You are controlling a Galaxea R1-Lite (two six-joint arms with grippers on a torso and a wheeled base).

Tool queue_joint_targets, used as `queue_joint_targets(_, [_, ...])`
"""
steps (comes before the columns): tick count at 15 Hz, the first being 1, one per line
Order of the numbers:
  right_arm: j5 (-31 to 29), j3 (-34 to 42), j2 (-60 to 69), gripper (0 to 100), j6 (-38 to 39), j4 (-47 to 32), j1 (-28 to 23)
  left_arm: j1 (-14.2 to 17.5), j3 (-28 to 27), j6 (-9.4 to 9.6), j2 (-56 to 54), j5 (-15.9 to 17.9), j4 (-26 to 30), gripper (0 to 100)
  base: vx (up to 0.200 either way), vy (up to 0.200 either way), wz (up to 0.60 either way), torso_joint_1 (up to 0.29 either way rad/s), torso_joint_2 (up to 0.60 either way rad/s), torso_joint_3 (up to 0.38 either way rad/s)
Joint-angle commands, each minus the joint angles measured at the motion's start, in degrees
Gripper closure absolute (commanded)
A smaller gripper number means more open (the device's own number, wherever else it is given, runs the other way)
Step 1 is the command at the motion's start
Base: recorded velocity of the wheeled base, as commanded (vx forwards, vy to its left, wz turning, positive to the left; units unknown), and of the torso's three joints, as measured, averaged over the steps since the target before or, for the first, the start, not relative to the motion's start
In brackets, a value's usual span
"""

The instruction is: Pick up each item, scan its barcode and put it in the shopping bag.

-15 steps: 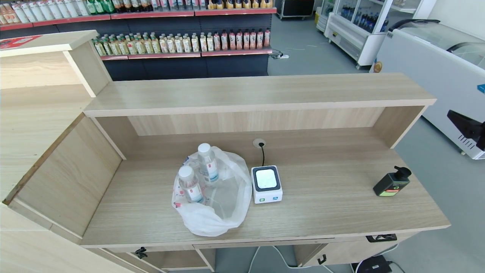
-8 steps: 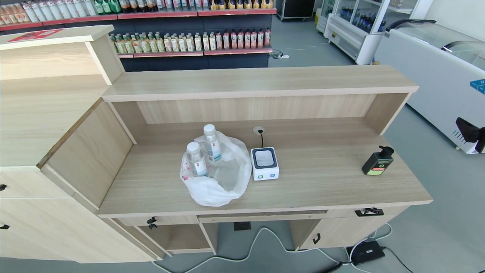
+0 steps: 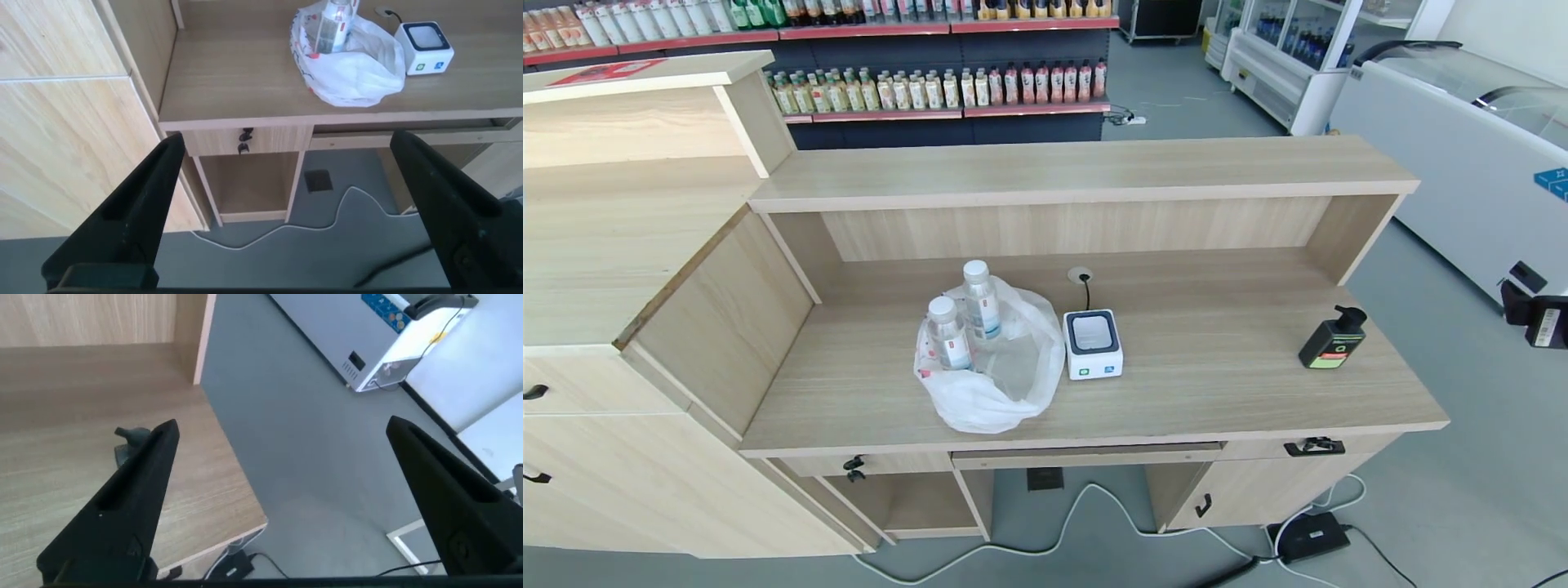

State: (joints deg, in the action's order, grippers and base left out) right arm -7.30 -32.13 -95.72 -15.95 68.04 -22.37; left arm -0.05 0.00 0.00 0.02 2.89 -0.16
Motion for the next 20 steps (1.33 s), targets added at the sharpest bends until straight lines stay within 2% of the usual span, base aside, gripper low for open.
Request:
queue_joint_targets(1, [-0.08, -1.26, -2.8, 0, -1.11, -0.71, -4.0, 0.05, 0.0, 0.0, -0.02, 0.01, -0.02, 0, 0.0, 0.0, 0.0, 0.0, 0.0, 0.0])
queue_joint_targets(4, [0.71, -0.82, -6.58, 0, -1.11, 0.26, -8.48, 0.05, 0.0, 0.0, -0.02, 0.01, -0.02, 0, 0.0, 0.0, 0.0, 0.0, 0.0, 0.0])
queue_joint_targets(8, [6.07, -0.3, -10.28, 0, -0.93, 0.17, -15.6, -0.04, 0.0, 0.0, -0.02, 0.01, -0.02, 0, 0.0, 0.0, 0.0, 0.0, 0.0, 0.0])
queue_joint_targets(10, [7.65, -1.35, -12.65, 0, -0.67, 0.08, -18.76, -0.04, 0.0, 0.0, -0.02, 0.01, -0.02, 0, 0.0, 0.0, 0.0, 0.0, 0.0, 0.0])
queue_joint_targets(12, [12.31, -4.87, -16.16, 0, -0.31, 0.26, -21.4, 0.05, 0.0, 0.0, -0.02, 0.01, -0.02, 0, 0.0, 0.0, 0.0, 0.0, 0.0, 0.0])
queue_joint_targets(17, [22.77, -15.15, -22.76, 0, 0.3, -0.62, -21.66, 0.05, 0.0, 0.0, -0.02, 0.01, -0.02, 0, 0.0, 0.0, 0.0, 0.0, 0.0, 0.0])
queue_joint_targets(18, [24.53, -15.68, -23.2, 0, 0.3, -0.71, -21.49, 0.05, 0.0, 0.0, -0.02, 0.01, -0.02, 0, 0.0, 0.0, 0.0, 0.0, 0.0, 0.0])
queue_joint_targets(19, [29.36, -16.73, -24.69, 0, -0.23, -0.89, -20.96, -0.04, 0.0, 0.0, -0.02, 0.01, -0.02, 0, 0.0, 0.0, 0.0, 0.0, 0.0, 0.0])
queue_joint_targets(20, [30.68, -16.91, -25.48, 0, -0.67, -0.8, -20.7, -0.04, 0.0, 0.0, -0.02, 0.01, -0.02, 0, 0.0, 0.0, 0.0, 0.0, 0.0, 0.0])
